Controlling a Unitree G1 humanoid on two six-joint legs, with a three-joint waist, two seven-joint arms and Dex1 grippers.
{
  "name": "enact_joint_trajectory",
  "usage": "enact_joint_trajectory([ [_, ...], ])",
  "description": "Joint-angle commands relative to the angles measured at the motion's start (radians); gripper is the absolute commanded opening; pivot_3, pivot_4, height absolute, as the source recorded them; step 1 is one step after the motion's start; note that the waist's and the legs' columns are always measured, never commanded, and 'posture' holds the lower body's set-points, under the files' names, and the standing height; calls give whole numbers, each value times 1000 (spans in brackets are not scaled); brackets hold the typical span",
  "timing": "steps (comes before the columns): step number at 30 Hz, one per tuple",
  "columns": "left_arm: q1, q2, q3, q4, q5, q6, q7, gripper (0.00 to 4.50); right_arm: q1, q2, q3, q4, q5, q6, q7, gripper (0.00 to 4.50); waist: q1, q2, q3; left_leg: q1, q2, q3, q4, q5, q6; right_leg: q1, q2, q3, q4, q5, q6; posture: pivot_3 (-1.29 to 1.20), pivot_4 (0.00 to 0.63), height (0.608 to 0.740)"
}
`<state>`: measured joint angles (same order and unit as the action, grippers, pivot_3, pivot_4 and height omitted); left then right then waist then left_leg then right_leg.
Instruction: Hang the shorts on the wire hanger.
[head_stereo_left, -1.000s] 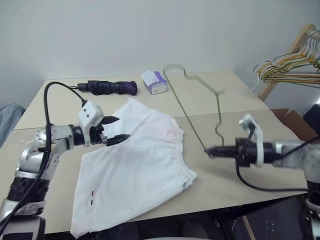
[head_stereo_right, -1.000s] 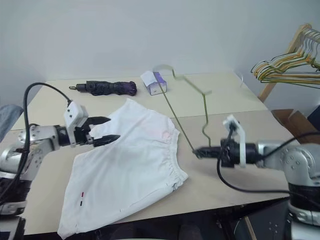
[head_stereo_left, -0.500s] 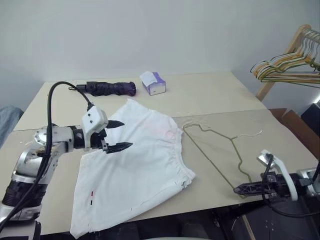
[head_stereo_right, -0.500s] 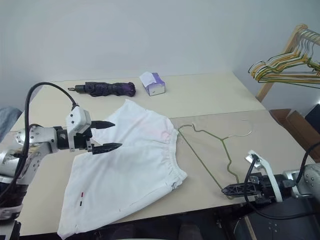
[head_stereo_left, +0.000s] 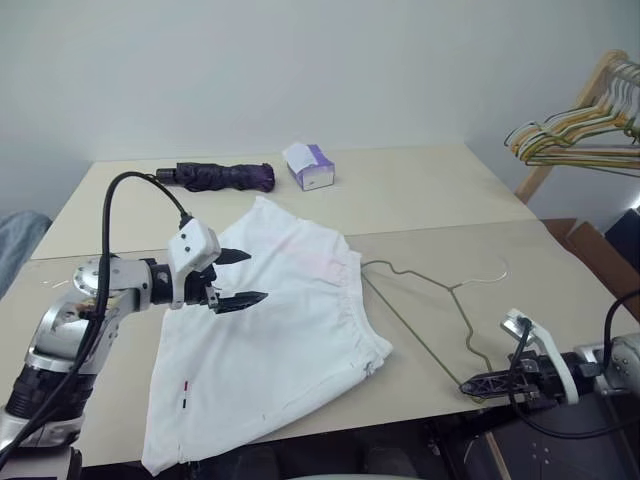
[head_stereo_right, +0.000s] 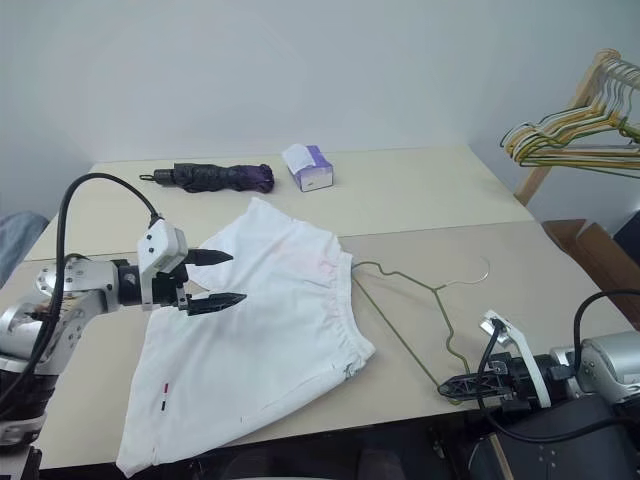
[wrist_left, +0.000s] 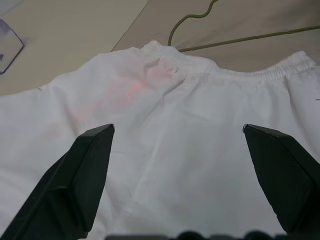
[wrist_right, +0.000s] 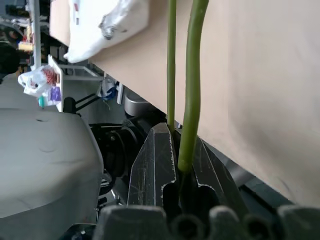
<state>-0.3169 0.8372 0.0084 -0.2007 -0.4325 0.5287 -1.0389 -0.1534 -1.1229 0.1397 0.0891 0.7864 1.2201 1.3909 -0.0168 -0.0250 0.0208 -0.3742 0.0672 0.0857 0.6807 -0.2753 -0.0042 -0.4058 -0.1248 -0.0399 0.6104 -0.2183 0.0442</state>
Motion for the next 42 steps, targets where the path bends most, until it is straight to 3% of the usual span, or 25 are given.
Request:
enact_joint_trajectory([
  [1,-18,-4,12,-13,5,-12,9,4461,-41,-7,23,-10,-23,-29,50,0,3,0,0,0,0,0,0,0,0,0,0,0,0,0,0,-3,0,740],
  [11,5,-32,-12,-45,27,-14,29,4461,-284,45,211,197,-188,-26,96,0,5,0,0,0,0,0,0,0,0,0,0,0,0,0,0,26,0,740],
  [18,25,-41,-8,-54,43,-18,49,4461,-354,10,326,161,-179,-55,223,0,9,0,0,0,0,0,0,0,0,0,0,0,1,0,0,34,0,740],
  [26,12,-58,-30,-46,67,-28,60,4461,-584,142,493,423,-297,-85,223,0,5,1,0,0,0,0,1,0,0,0,0,0,1,0,0,48,0,740],
  [31,26,-67,-25,-60,71,-24,69,4461,-628,118,586,422,-223,-146,224,0,19,1,0,-1,0,0,1,0,0,-1,0,-1,1,0,0,62,0,740],
  [37,33,-80,-29,-64,80,-22,86,4461,-728,182,648,541,-222,-169,224,0,21,2,-1,0,0,0,1,0,-1,-1,0,0,2,1,-1,64,0,740],
  [42,23,-87,-32,-65,82,-21,94,4461,-741,115,751,444,-108,-222,224,0,32,2,-1,-3,0,0,1,0,-1,-3,0,0,2,1,-1,72,0,740],
])
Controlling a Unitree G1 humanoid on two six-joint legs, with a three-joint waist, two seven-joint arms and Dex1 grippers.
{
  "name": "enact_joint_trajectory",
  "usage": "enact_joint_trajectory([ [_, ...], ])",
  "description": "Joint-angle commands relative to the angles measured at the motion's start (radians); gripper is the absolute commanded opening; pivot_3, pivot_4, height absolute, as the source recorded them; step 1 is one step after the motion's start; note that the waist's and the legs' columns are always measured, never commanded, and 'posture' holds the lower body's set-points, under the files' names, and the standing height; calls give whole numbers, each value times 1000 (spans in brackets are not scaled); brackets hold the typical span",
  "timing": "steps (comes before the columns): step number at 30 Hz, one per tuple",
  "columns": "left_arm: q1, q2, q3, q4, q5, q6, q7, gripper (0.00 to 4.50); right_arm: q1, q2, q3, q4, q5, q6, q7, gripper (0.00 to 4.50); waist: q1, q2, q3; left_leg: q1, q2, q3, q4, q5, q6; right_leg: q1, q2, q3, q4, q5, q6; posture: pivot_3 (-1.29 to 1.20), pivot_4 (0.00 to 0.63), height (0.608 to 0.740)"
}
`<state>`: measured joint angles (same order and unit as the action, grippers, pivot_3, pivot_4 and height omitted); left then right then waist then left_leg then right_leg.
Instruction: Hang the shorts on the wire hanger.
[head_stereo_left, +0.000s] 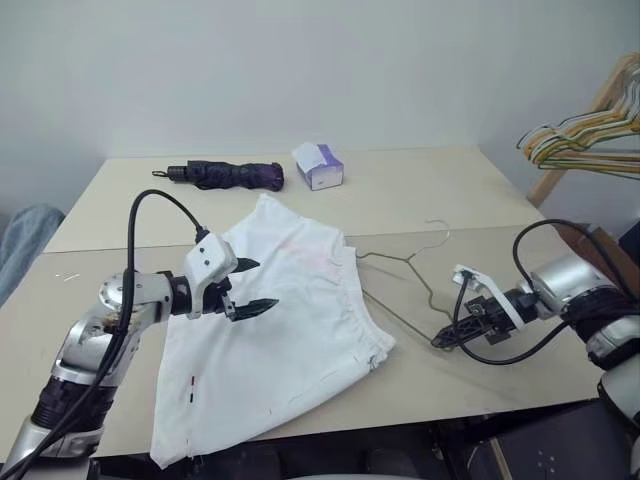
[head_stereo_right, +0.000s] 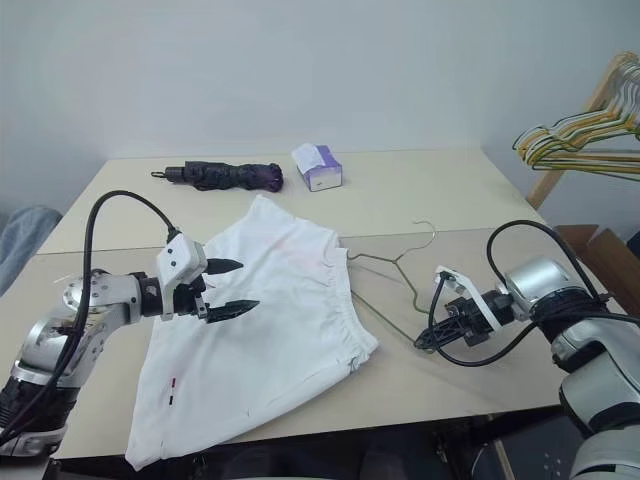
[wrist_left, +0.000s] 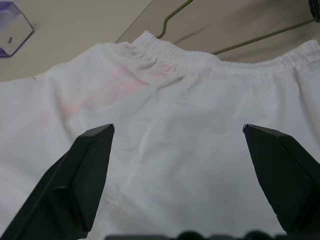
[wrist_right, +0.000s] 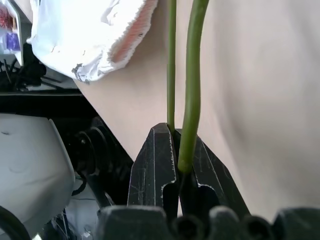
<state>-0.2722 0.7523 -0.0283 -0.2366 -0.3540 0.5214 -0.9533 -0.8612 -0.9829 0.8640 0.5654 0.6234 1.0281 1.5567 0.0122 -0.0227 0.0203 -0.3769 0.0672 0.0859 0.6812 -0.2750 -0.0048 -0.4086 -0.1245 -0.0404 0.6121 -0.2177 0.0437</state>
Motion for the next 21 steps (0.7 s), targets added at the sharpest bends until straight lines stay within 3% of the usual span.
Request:
enact_joint_trajectory([
  [1,-22,-4,4,-30,3,-14,10,4461,-50,4,23,17,35,-16,58,0,2,0,0,-1,0,0,0,0,0,-1,0,0,0,0,0,72,0,740],
  [7,-32,-14,-15,-23,32,-21,33,4461,-126,103,-21,228,18,-7,58,0,-1,0,0,-1,0,0,1,1,-1,-1,0,0,2,1,-1,71,0,740],
  [12,-31,-11,-8,-28,30,-22,29,4461,-56,-83,90,-77,194,-76,58,0,21,1,-1,-11,0,0,3,1,-1,-11,0,0,2,1,0,81,0,740],
  [14,-28,-12,-10,-26,34,-25,28,4461,-50,-106,127,-123,222,-93,58,0,27,1,-1,-12,0,0,3,1,-1,-13,0,0,3,1,-1,74,0,740],
  [21,-55,-28,-44,2,60,-48,33,4461,-143,150,94,275,-1,-81,58,0,2,2,-2,-8,0,0,5,2,-3,-10,1,1,6,2,-2,68,0,740],
])
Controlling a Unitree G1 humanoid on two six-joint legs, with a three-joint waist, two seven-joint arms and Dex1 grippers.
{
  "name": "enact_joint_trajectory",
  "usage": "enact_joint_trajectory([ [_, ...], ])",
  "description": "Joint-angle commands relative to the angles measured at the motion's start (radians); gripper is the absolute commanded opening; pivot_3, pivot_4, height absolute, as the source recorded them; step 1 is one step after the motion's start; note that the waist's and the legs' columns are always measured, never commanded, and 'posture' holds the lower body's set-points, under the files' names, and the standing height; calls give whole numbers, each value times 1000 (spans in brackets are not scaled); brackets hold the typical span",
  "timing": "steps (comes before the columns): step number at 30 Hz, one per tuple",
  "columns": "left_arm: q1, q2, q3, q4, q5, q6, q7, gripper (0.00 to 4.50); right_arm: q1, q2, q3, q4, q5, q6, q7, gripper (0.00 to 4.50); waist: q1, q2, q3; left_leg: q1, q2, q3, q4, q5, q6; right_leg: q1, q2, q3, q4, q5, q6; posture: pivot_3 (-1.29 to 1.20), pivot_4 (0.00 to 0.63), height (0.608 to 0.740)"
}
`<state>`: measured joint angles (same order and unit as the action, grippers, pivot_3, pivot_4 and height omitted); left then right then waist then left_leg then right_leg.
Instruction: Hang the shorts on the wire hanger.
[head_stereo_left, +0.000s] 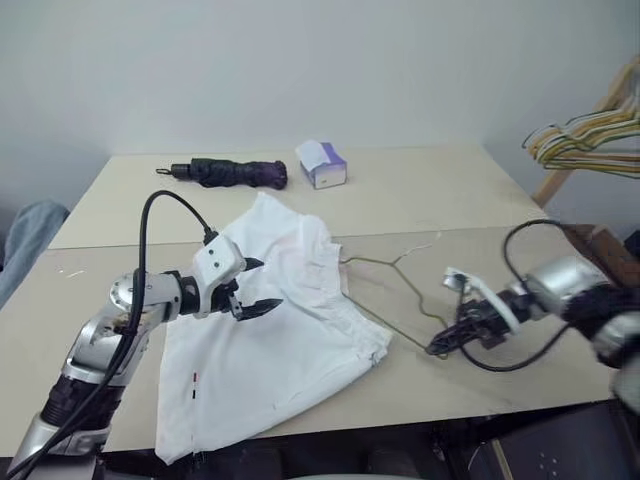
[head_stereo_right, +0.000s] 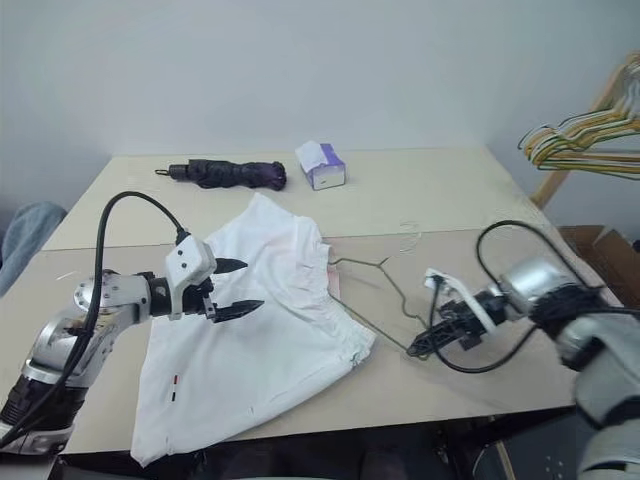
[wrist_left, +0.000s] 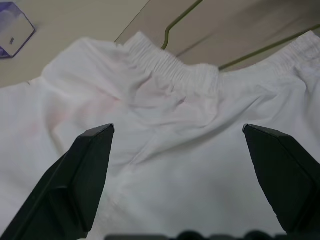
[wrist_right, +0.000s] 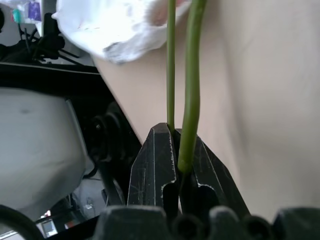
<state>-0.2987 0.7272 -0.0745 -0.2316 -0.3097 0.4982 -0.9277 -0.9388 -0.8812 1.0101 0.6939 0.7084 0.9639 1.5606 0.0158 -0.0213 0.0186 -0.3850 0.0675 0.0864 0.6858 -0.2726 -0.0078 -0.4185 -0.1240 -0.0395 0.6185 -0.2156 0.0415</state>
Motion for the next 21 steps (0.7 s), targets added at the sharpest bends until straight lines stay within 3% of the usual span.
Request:
enact_joint_trajectory([
  [1,-32,-5,1,1,19,-26,11,4461,-74,66,-67,181,-101,-31,54,0,-3,0,0,0,0,0,0,0,0,0,0,0,1,0,0,68,0,740],
  [11,-17,-11,6,-5,34,-30,22,4461,-114,136,-225,291,-177,-68,54,0,-3,0,0,-3,0,-1,2,0,0,-3,0,0,5,0,0,73,0,740],
  [15,-8,-13,12,-11,30,-30,23,4461,-55,145,-362,248,-255,-268,22,0,-4,1,0,-2,0,-1,2,0,0,-3,0,0,6,0,0,73,0,740],
  [21,1,32,90,-36,-56,-64,-81,4461,104,103,-582,-12,-315,-593,-24,0,-4,1,0,-4,0,-1,2,0,0,-4,0,0,6,-1,1,61,0,740],
])
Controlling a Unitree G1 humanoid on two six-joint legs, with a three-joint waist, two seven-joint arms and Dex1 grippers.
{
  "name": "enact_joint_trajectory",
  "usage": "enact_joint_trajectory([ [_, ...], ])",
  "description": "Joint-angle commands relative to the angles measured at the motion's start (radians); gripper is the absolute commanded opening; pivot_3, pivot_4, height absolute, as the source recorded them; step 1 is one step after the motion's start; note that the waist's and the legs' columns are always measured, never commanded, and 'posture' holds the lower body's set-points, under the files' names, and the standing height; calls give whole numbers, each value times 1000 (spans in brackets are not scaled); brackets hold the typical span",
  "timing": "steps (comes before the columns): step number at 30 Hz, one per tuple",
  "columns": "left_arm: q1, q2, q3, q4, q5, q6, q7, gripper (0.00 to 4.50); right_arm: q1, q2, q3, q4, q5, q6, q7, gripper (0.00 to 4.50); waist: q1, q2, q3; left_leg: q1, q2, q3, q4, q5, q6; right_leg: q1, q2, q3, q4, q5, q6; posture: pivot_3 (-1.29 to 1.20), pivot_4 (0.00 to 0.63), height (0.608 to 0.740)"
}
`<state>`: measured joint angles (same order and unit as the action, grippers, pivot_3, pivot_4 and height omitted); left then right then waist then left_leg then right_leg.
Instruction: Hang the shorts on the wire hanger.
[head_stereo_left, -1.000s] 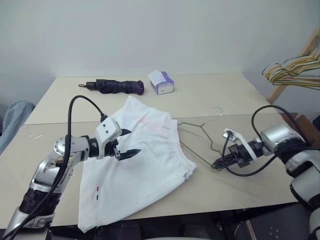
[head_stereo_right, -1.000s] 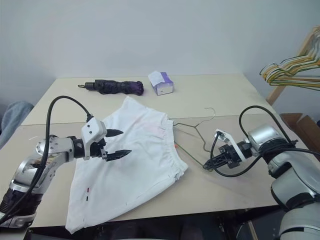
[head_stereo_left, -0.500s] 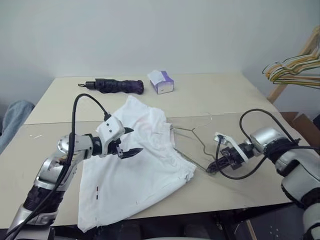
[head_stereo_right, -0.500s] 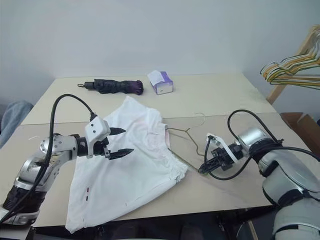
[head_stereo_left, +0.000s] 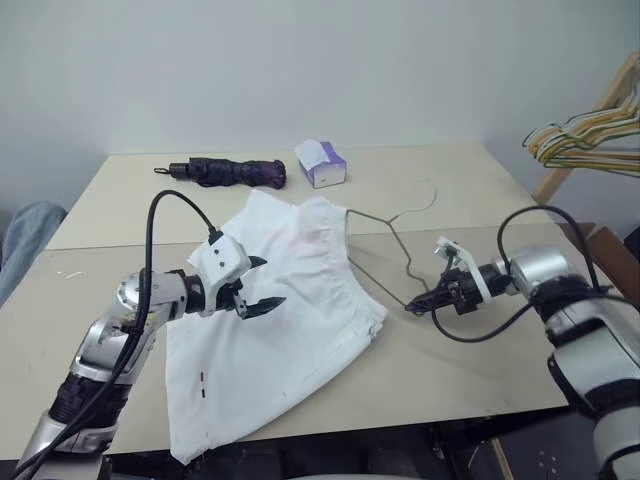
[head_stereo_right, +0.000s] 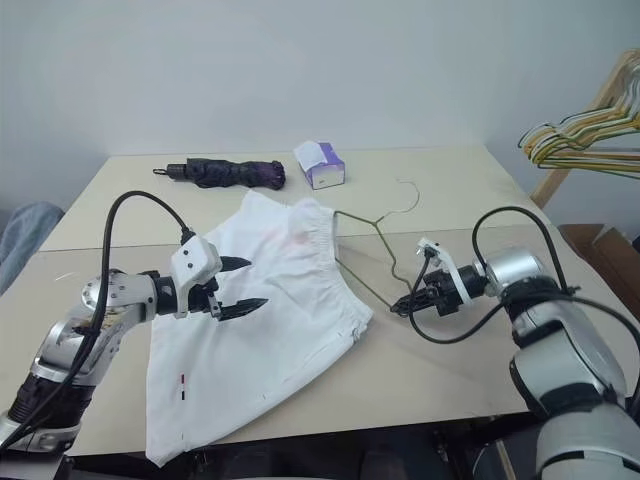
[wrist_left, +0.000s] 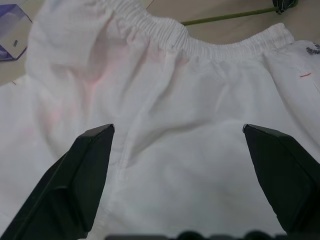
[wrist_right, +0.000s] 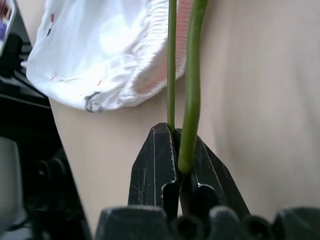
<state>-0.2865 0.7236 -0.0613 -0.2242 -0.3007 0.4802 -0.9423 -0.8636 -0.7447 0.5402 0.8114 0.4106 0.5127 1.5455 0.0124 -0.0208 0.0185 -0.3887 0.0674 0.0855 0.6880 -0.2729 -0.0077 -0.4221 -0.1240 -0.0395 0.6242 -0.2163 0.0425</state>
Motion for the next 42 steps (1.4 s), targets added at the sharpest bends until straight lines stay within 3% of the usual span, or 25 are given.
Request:
enact_joint_trajectory([
  [1,-17,51,106,-46,-99,-57,-103,4461,46,-39,-135,-180,-30,-168,-19,0,0,0,0,0,0,0,0,0,0,0,0,0,0,0,0,59,0,740],
  [4,-47,78,183,-28,-156,-103,-157,4461,86,-61,-150,-312,-94,-209,-40,0,-1,0,0,1,0,0,0,0,-1,0,0,0,0,0,0,44,0,740],
  [8,-265,147,344,152,-266,-114,-206,4461,103,-43,-175,-482,-143,-188,-113,0,-4,0,1,2,0,0,1,0,-1,1,0,0,0,0,0,38,0,740],
  [11,-375,201,333,268,-267,-172,-332,4461,86,-19,-166,-527,-199,-189,-157,0,-17,0,0,2,0,0,1,0,0,2,0,0,-1,0,0,37,0,740],
  [19,-619,247,6,581,-46,-400,-665,4461,8,45,-110,-545,-345,-147,-197,0,-19,0,1,1,0,0,5,2,-3,2,0,0,2,-1,1,38,0,740],
  [23,-705,234,-207,694,30,-517,-672,4461,-11,78,-73,-560,-398,-68,-216,0,-26,0,1,-2,0,0,6,0,0,0,0,0,3,-1,1,26,0,740],
  [29,-810,139,-352,836,60,-524,-672,4461,-9,90,-48,-576,-462,-76,-231,0,-25,0,1,-2,0,0,8,-1,1,0,0,0,3,-1,2,18,0,740],
  [35,-846,105,-472,877,81,-533,-672,4461,-13,109,-42,-588,-477,-47,-205,0,-35,0,1,-3,0,0,8,-1,2,-1,0,0,3,-1,2,5,0,740],
  [38,-858,79,-491,929,118,-556,-672,3870,-15,116,-47,-593,-482,-35,-205,0,-41,0,1,-3,0,0,8,-1,2,-1,0,1,3,-1,2,-2,0,740],
  [42,-863,44,-474,982,167,-592,-672,2564,-7,115,-53,-608,-483,-18,-206,0,-47,0,1,-3,0,0,8,-1,2,-1,0,1,3,-2,2,-6,0,740],
])
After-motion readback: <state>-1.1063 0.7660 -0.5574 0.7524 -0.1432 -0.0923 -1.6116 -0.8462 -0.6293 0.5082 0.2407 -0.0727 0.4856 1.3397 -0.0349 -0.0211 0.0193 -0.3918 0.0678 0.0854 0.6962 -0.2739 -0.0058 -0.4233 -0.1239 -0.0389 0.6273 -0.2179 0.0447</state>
